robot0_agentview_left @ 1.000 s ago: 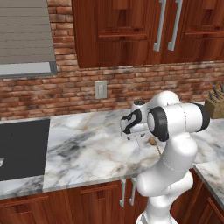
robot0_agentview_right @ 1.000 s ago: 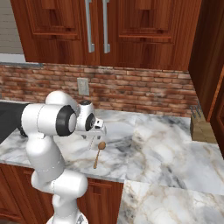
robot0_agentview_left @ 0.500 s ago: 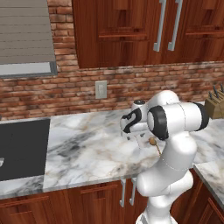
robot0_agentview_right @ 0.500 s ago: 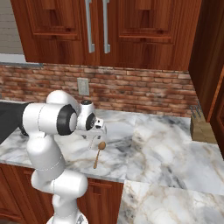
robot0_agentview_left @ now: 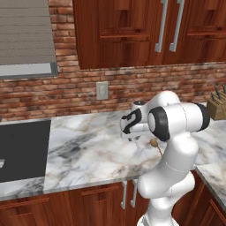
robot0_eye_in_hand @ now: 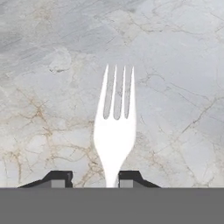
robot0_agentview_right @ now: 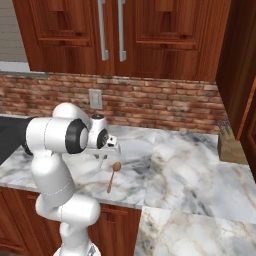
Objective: Take the fork and place it on the left side of the plate. Then take the spoon and place it on the right side of the plate. Make sure they're directly next to the plate.
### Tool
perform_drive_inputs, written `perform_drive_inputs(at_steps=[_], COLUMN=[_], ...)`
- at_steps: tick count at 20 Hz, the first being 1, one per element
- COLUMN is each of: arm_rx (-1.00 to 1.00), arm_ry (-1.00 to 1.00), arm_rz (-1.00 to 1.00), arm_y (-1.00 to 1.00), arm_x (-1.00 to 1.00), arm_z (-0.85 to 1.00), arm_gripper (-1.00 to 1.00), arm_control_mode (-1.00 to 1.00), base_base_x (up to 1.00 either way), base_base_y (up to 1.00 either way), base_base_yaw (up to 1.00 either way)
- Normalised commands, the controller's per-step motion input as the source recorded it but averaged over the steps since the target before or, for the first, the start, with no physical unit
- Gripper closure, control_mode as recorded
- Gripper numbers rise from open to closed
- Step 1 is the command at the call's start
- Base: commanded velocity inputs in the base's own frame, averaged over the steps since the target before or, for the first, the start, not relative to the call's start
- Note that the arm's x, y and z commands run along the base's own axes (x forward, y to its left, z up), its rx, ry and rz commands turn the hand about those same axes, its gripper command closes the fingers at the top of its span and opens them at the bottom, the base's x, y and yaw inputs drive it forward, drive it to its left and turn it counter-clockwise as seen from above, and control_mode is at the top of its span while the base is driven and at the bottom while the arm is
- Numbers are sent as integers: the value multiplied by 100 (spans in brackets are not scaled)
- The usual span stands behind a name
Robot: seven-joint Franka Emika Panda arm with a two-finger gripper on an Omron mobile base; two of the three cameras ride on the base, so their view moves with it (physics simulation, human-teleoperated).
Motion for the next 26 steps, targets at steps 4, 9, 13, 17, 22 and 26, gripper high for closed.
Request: perform_drive_inputs(at_steps=[4,9,13,17,22,26], arm_rx=[2,5,10,5,0,0], arm_ry=[0,0,0,0,-3,-4], arm_rz=[-8,-5,-4,0,0,-1], arm_y=[-6,-16,-7,5,1,6], arm_x=[-58,-32,-26,-14,-59,-59], arm_z=[-44,0,55,96,81,54], arm_gripper=[100,100,100,100,100,100], arm_control_mode=[-100,-100,-100,-100,-100,-100], base_base_x=[0,0,0,0,0,0], base_base_y=[0,0,0,0,0,0], base_base_yaw=[0,0,0,0,0,0])
